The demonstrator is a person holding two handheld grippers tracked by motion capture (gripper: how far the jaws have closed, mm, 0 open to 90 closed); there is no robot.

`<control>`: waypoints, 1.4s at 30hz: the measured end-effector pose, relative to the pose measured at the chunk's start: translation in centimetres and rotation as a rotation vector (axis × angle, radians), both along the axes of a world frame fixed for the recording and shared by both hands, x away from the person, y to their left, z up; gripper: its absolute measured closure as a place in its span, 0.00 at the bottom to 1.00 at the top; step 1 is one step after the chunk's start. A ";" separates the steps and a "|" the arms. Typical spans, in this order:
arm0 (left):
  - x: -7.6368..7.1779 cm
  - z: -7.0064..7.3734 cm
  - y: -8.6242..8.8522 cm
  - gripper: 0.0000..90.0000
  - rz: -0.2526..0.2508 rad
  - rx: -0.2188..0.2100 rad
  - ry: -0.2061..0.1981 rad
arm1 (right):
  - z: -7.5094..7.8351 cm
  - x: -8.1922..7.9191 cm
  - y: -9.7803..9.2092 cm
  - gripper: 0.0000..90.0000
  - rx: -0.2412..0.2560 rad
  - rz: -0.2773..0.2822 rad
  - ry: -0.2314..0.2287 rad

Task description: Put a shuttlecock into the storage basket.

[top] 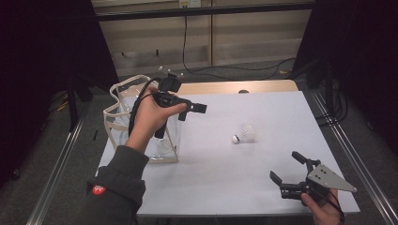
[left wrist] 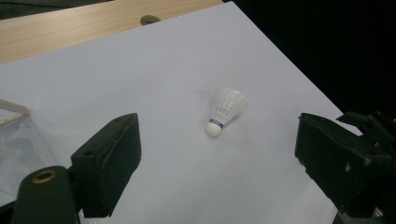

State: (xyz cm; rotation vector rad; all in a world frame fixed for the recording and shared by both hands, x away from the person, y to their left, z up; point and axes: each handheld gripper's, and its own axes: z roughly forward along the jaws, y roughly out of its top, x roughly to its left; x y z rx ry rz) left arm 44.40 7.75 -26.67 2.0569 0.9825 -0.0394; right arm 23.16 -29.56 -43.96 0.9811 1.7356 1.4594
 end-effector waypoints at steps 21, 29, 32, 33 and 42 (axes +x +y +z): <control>-0.5 -1.8 -2.8 0.13 -0.054 -0.002 -0.007 | -0.1 0.4 0.2 0.01 -0.007 0.013 0.000; -0.5 -2.7 -3.9 0.12 -0.065 0.004 -0.003 | -0.1 0.2 -0.4 0.01 -0.001 -0.004 0.000; -0.5 -2.9 -4.5 0.12 -0.073 -0.002 -0.003 | -0.1 0.3 -0.5 0.01 -0.005 -0.005 -0.004; -0.5 -2.9 -4.6 0.12 -0.078 -0.004 -0.001 | -0.1 0.2 -0.6 0.01 -0.005 -0.008 -0.002; -0.4 -3.8 -5.2 0.10 -0.086 -0.004 -0.002 | -0.2 0.4 -0.5 0.01 -0.002 -0.010 0.001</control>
